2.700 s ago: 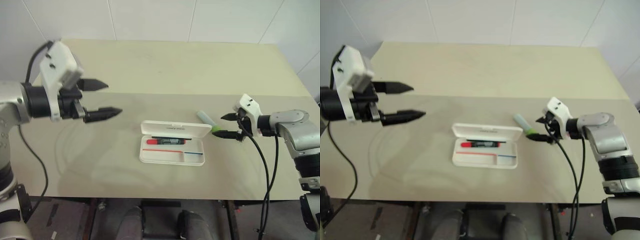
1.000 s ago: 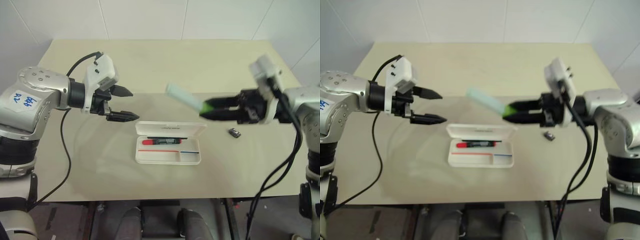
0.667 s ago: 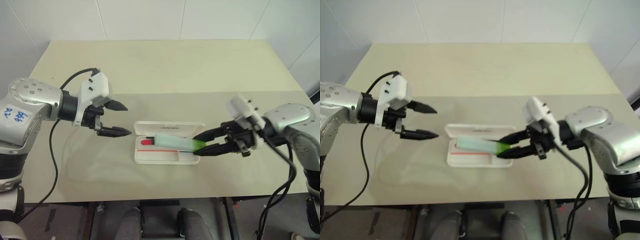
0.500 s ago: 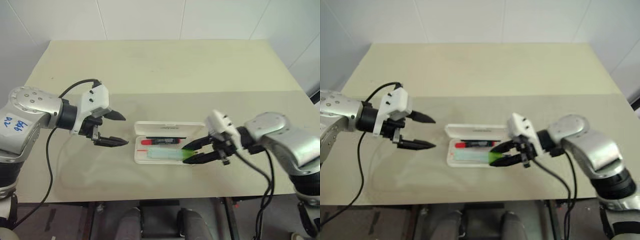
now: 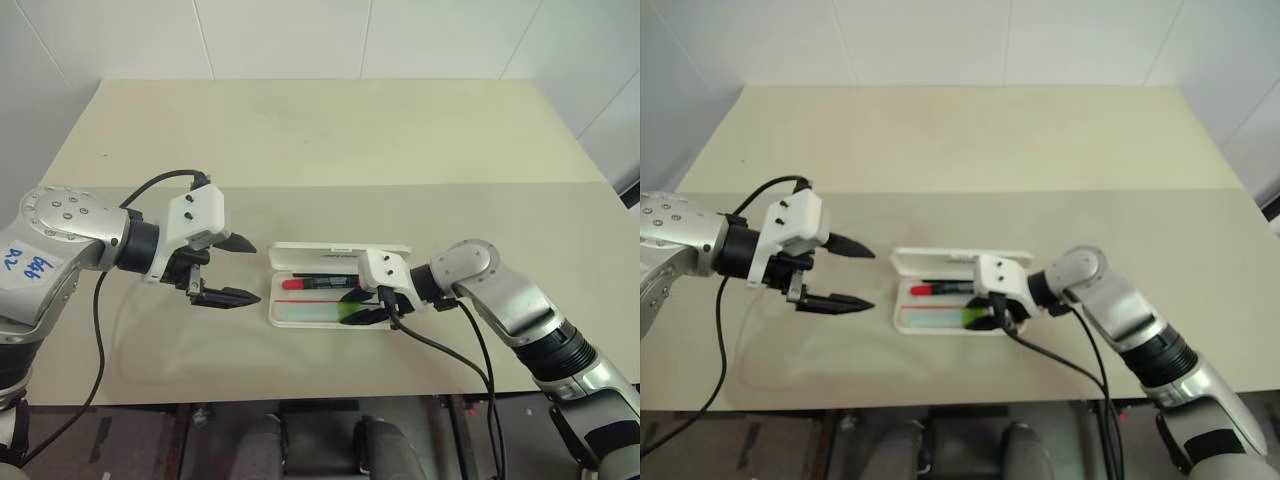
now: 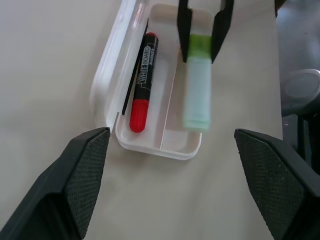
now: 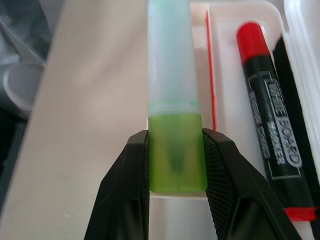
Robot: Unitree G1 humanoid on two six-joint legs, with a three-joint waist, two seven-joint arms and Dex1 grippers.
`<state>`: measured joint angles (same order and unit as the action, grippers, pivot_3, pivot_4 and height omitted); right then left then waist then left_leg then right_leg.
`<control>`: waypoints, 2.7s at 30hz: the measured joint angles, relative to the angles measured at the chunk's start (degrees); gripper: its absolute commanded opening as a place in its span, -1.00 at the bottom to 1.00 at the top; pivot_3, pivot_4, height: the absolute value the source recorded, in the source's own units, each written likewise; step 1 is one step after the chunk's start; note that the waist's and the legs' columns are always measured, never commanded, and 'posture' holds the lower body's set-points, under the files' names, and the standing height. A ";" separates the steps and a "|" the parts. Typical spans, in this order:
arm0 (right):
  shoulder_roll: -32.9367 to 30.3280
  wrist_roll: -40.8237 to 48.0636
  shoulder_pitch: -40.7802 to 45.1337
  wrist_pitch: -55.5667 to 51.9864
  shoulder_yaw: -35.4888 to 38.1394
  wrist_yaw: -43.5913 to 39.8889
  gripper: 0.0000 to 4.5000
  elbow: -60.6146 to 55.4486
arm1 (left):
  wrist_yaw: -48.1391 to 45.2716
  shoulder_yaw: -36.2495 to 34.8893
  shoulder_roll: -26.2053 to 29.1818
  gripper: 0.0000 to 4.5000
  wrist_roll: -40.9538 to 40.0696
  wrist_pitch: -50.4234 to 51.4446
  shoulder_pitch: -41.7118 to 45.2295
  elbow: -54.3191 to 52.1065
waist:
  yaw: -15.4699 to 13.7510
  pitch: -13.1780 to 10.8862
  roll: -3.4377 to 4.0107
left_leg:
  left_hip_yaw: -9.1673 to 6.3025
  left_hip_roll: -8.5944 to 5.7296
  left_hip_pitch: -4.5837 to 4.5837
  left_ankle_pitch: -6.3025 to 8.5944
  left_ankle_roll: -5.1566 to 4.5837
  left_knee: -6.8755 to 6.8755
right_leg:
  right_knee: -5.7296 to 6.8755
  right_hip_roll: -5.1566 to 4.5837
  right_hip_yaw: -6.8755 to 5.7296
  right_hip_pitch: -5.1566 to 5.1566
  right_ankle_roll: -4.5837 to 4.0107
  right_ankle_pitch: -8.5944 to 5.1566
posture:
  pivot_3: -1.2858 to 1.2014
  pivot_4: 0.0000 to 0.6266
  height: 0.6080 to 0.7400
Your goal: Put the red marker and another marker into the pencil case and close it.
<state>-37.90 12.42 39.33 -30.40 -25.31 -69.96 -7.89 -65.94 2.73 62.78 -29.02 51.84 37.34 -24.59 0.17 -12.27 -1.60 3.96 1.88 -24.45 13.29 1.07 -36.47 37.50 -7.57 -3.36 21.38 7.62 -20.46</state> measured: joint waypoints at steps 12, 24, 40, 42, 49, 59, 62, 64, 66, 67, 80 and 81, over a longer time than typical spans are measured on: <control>1.01 -0.96 0.14 -0.41 0.01 -0.73 0.44 0.05 | 1.58 -0.49 0.00 0.89 -1.06 1.85 -0.55 -1.91 | 0.01 0.00 0.00 | 0.00 0.00 0.00 0.00 0.00 -0.01 | 0.00 0.00 0.00 0.00 0.00 0.00 | 0.03 -0.52 1.00; -3.29 7.16 -1.38 -7.33 7.25 -3.21 0.98 -7.83 | 1.57 0.39 -0.97 0.89 -1.31 0.84 0.80 -1.44 | -0.25 0.00 -0.01 | -0.01 -0.01 0.00 0.00 0.00 0.00 | -0.03 -0.01 -0.01 -0.02 0.00 0.00 | 0.03 -0.52 1.00; -19.66 1.72 -9.01 -3.07 25.97 7.10 0.98 17.34 | 0.75 1.01 -9.46 0.89 -4.35 -4.73 7.04 0.16 | 0.11 0.03 -0.02 | 0.13 0.00 0.15 0.01 -0.02 -0.06 | 0.02 0.00 0.11 -0.09 0.00 0.00 | 0.03 -0.52 1.00; -18.20 0.15 -8.31 -3.11 25.40 9.48 0.98 19.07 | 1.99 1.94 -11.20 0.89 -3.97 -4.83 8.69 1.10 | 0.00 0.03 -0.02 | 0.13 0.00 0.13 0.00 -0.01 -0.05 | 0.02 0.00 0.11 -0.09 0.00 0.00 | 0.03 -0.52 1.00; -15.41 -0.96 -8.20 -4.13 24.96 11.60 0.98 19.38 | 4.08 3.43 -14.42 0.89 -4.09 -3.69 11.14 1.87 | -0.10 0.03 -0.02 | 0.13 0.00 0.11 0.00 -0.02 -0.08 | 0.02 -0.01 0.11 -0.10 0.00 0.00 | 0.03 -0.52 1.00; -12.46 -0.95 -8.06 -8.52 24.61 13.74 0.55 19.42 | 5.80 5.01 -17.01 0.89 -4.02 -3.36 12.99 2.69 | -0.11 0.03 -0.02 | 0.12 0.00 0.11 0.01 -0.02 -0.09 | 0.00 -0.01 0.10 -0.11 0.00 0.00 | 0.03 -0.52 1.00; -11.97 -0.89 -8.20 -8.87 24.57 13.96 0.06 19.37 | 6.39 5.15 -17.50 0.89 -4.01 -3.08 13.87 2.72 | -0.11 0.03 -0.02 | 0.12 -0.01 0.10 0.01 -0.02 -0.08 | -0.01 -0.01 0.11 -0.11 0.00 0.00 | 0.03 -0.52 1.00; -11.98 -0.75 -8.38 -9.29 24.57 13.95 -0.24 18.98 | 6.45 5.21 -17.65 0.89 -4.01 -3.04 13.91 2.74 | -0.12 0.03 -0.02 | 0.12 0.00 0.10 0.01 -0.02 -0.08 | -0.01 -0.01 0.10 -0.11 0.00 0.00 | 0.03 -0.52 1.00; -12.12 -0.45 -8.69 -9.70 24.58 13.81 -0.58 18.23 | 6.45 5.27 -17.67 0.89 -4.00 -3.03 13.92 2.77 | -0.11 0.03 -0.02 | 0.12 -0.01 0.11 0.01 -0.02 -0.10 | 0.01 -0.01 0.11 -0.11 0.00 0.00 | 0.03 -0.52 1.00; -12.46 -0.19 -8.99 -9.68 24.59 13.32 -0.74 17.48 | 6.45 5.29 -17.67 0.89 -3.98 -3.04 13.92 2.80 | -0.12 0.03 -0.01 | 0.12 -0.01 0.11 0.01 -0.02 -0.10 | 0.01 -0.01 0.11 -0.11 0.00 0.00 | 0.03 -0.52 1.00; -20.43 24.41 -18.23 -20.02 34.84 -0.15 -0.83 -15.68 | 2.96 5.09 -10.94 0.89 -2.35 -4.18 11.36 3.14 | 0.05 0.03 -0.03 | -0.05 0.01 0.29 0.05 -0.06 -0.30 | -0.20 0.00 -0.01 -0.46 0.01 0.01 | 0.03 -0.52 1.00; -19.22 24.88 -17.73 -20.27 33.54 0.78 -0.83 -16.57 | 2.76 5.11 -10.87 0.89 -2.10 -4.42 11.35 3.25 | -0.04 0.03 -0.03 | -0.11 0.02 0.28 0.06 -0.04 -0.42 | -0.11 0.02 -0.03 -0.46 -0.01 0.00 | 0.03 -0.52 1.00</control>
<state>-57.13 37.30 21.60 -50.67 8.22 -69.17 -24.47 -63.18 7.84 51.91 -31.11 47.42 48.69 -21.34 0.13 -12.25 -1.63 3.85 1.90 -24.17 13.36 1.03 -36.89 37.40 -7.56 -3.40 20.91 7.61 -20.46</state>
